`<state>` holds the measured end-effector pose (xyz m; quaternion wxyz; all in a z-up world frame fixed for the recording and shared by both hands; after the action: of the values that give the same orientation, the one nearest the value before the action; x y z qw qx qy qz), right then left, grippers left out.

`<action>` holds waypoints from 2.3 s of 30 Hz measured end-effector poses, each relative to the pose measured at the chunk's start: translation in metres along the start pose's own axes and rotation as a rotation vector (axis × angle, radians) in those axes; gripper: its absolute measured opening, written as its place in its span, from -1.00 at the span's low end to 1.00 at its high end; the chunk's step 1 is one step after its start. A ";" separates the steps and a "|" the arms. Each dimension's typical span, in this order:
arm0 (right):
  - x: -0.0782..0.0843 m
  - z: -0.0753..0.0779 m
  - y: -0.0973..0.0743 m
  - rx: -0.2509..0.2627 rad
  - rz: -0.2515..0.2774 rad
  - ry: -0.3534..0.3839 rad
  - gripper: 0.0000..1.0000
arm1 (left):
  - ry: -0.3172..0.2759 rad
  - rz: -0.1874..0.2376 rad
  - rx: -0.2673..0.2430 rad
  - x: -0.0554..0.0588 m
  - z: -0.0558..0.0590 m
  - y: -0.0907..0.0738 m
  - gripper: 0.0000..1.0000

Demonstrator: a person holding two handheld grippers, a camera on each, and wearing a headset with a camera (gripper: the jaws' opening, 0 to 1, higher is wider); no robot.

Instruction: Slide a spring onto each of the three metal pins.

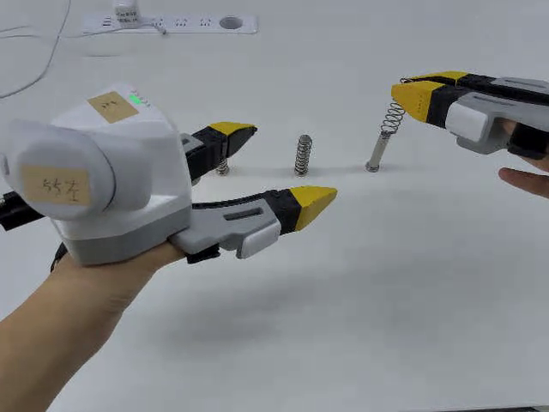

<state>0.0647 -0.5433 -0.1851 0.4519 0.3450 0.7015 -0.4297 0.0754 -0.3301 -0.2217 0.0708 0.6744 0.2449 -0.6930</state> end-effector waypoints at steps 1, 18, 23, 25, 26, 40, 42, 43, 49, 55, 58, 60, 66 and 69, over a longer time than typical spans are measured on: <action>0.000 0.001 0.000 0.003 0.002 -0.004 -0.77 | -0.003 0.002 -0.008 0.000 -0.001 -0.001 0.49; 0.007 0.023 0.016 0.059 -0.011 -0.032 -0.77 | -0.050 -0.070 -0.117 0.015 -0.019 -0.019 0.93; 0.012 0.028 0.021 0.066 -0.016 -0.043 -0.77 | -0.051 -0.086 -0.146 0.019 -0.024 -0.022 1.00; 0.013 0.030 0.023 0.069 -0.019 -0.053 -0.77 | -0.053 -0.094 -0.153 0.022 -0.025 -0.023 1.00; 0.014 0.030 0.024 0.067 -0.021 -0.051 -0.77 | -0.055 -0.096 -0.155 0.023 -0.025 -0.024 1.00; 0.024 0.034 0.034 0.067 -0.038 -0.091 -0.77 | -0.068 -0.113 -0.159 0.028 -0.026 -0.024 1.00; 0.025 0.033 0.034 0.065 -0.041 -0.092 -0.77 | -0.071 -0.116 -0.157 0.029 -0.026 -0.024 1.00; 0.026 0.034 0.034 0.067 -0.042 -0.093 -0.77 | -0.074 -0.118 -0.157 0.029 -0.026 -0.023 1.00; 0.031 0.036 0.034 0.071 -0.040 -0.089 -0.77 | -0.073 -0.123 -0.158 0.031 -0.026 -0.024 0.98; 0.037 0.036 0.036 0.080 -0.048 -0.087 -0.77 | -0.074 -0.125 -0.157 0.031 -0.026 -0.023 0.98; 0.040 0.037 0.038 0.086 -0.055 -0.088 -0.77 | -0.073 -0.126 -0.156 0.031 -0.026 -0.023 0.97; 0.042 0.038 0.039 0.091 -0.058 -0.084 -0.77 | -0.073 -0.125 -0.154 0.031 -0.025 -0.023 0.97; 0.050 0.038 0.041 0.098 -0.065 -0.074 -0.77 | -0.071 -0.126 -0.151 0.031 -0.025 -0.023 0.96; 0.054 0.040 0.042 0.106 -0.073 -0.066 -0.77 | -0.069 -0.126 -0.152 0.030 -0.025 -0.023 0.96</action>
<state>0.0952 -0.5580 -0.2564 0.4399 0.3282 0.6744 -0.4939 0.0861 -0.2923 -0.2449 0.0865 0.6261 0.3359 -0.6984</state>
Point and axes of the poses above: the centre of the closed fingertips' face, and the gripper's own axes: y roughly forward along the fingers, z roughly to its right, x roughly out of its underside, the point moved 8 cm from there along -y, roughly backward along the fingers, and after that the axes turned 6 degrees about y, right-handed, at the moved point
